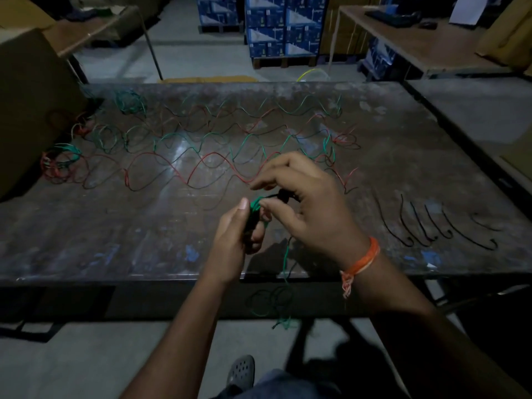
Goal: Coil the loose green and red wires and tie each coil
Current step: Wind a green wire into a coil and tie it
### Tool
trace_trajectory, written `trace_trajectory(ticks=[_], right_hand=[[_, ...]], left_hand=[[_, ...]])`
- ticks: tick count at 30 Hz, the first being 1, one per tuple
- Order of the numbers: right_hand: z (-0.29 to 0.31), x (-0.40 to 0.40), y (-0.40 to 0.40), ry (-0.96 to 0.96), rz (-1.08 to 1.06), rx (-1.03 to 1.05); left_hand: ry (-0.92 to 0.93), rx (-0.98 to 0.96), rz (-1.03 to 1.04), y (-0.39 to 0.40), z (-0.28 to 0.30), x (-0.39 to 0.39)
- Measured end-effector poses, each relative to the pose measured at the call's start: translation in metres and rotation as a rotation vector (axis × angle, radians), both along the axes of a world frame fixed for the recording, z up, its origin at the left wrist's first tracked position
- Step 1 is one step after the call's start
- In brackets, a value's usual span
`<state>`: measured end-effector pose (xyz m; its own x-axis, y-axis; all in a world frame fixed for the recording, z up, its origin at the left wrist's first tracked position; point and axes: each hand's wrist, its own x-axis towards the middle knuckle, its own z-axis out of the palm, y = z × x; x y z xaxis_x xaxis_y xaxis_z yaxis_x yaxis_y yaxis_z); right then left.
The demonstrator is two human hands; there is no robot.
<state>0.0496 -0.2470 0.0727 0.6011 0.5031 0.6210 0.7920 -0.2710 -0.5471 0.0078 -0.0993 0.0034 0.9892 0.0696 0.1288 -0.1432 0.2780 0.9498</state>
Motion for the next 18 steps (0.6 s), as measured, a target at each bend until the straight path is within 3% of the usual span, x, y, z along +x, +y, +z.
trace_trajectory(ticks=[5,10,14,18], right_hand=[[-0.024,0.005,-0.005,0.182,-0.057,0.082],[-0.065,0.007,-0.004,0.699,0.031,0.139],[-0.09,0.004,-0.003,0.911,0.085,0.183],[-0.099,-0.002,-0.001,1.055,0.058,0.222]], left_hand=[[0.021,-0.008,-0.032,0.001,-0.007,-0.013],[0.133,-0.421,-0.159,-0.003,-0.02,-0.019],[0.2,-0.74,-0.251,-0.005,-0.039,-0.021],[0.266,-0.883,-0.279,-0.01,-0.051,-0.023]])
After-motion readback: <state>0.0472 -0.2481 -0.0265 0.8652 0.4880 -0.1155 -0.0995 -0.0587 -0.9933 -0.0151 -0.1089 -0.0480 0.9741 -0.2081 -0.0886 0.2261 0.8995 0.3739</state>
